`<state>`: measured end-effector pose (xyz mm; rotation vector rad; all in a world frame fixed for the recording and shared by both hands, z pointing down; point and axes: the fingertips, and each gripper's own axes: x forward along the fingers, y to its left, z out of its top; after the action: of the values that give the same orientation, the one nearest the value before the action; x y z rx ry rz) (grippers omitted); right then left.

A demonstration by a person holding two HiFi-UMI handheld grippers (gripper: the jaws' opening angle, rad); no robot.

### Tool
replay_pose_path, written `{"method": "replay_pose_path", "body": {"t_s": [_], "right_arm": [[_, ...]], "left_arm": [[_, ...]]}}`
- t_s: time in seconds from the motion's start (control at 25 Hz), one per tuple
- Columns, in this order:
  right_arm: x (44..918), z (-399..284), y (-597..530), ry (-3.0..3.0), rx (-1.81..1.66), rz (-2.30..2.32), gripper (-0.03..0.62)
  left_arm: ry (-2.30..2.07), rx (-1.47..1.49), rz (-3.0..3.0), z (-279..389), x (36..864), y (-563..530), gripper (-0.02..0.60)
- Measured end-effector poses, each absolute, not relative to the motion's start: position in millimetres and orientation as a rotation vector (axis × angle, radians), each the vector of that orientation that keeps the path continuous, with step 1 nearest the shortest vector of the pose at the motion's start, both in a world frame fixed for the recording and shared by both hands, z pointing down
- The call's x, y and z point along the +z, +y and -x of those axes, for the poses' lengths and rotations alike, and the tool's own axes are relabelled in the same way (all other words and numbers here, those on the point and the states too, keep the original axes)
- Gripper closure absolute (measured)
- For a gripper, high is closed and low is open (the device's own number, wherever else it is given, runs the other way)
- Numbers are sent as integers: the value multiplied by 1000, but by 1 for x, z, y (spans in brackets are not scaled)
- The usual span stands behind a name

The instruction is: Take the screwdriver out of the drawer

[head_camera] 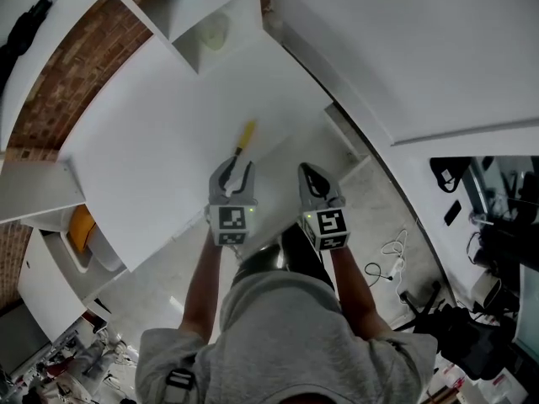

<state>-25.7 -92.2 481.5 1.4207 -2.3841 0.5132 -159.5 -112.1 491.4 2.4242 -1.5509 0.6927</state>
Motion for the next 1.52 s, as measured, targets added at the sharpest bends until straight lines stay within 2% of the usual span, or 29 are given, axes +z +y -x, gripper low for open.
{"method": "replay_pose_path", "body": {"t_s": [0.6,0.72,1.16,1.52], "right_arm": [[407,35,-37,-2445,349,-1535,591],[395,38,-25,-2460,312,-1549,591],[371,54,15,-2505,236,-1563,591],[365,61,34,-2527,231,-1540,591]], "left_arm": [[-1622,396,-2477,181,410,-42,476],[-1638,359,-2483,184,400,-27,504],[-1663,349,-2501,196,386,19,567],[-1653,346,-2505,195,382,35,569]]}}
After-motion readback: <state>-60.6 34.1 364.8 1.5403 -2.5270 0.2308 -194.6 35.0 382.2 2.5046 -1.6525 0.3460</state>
